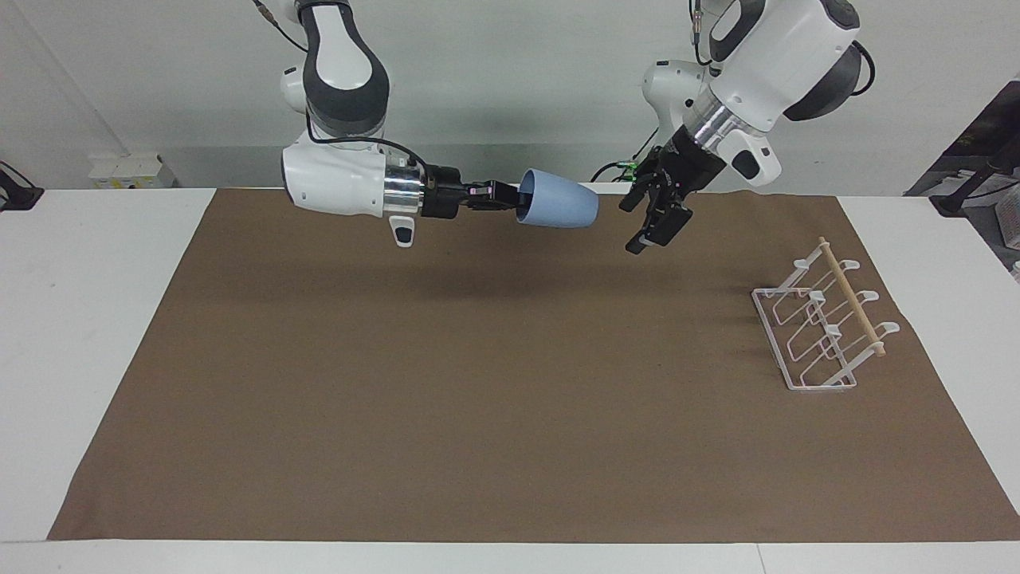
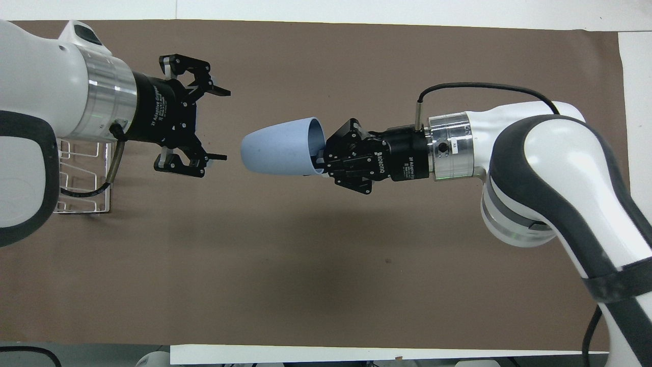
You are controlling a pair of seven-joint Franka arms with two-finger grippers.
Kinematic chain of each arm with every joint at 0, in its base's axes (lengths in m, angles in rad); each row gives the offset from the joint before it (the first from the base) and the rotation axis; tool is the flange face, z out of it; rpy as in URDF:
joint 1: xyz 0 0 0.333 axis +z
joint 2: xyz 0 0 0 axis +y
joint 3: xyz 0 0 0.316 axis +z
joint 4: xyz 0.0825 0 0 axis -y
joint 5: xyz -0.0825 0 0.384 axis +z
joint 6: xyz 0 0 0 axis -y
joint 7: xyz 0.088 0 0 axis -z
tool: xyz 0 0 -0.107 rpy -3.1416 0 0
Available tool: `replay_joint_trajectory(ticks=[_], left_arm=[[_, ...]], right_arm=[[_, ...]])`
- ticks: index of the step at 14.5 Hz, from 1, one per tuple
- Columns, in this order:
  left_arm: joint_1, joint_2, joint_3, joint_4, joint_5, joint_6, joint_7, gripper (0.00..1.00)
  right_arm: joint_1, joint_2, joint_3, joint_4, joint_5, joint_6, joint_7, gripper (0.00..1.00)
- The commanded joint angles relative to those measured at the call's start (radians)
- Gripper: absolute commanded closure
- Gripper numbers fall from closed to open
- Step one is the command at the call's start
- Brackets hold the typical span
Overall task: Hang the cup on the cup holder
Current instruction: 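Close the left gripper on the cup's base near the right gripper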
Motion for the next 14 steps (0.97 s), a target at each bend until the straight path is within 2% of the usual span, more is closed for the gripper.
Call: replay_joint_trajectory(ticks=[1, 14], left_arm=[[-0.049, -0.019, 0.011, -0.025, -0.017, -0.006, -0.046, 0.01], [-0.1, -0.042, 0.01, -0.063, -0.03, -0.031, -0.122, 0.02]], right_arm=[[0.009, -0.028, -0.001, -0.038, 0.027, 0.032, 0.007, 1.0], [0.008, -0.028, -0.001, -0.038, 0.03, 0.034, 0.007, 1.0]])
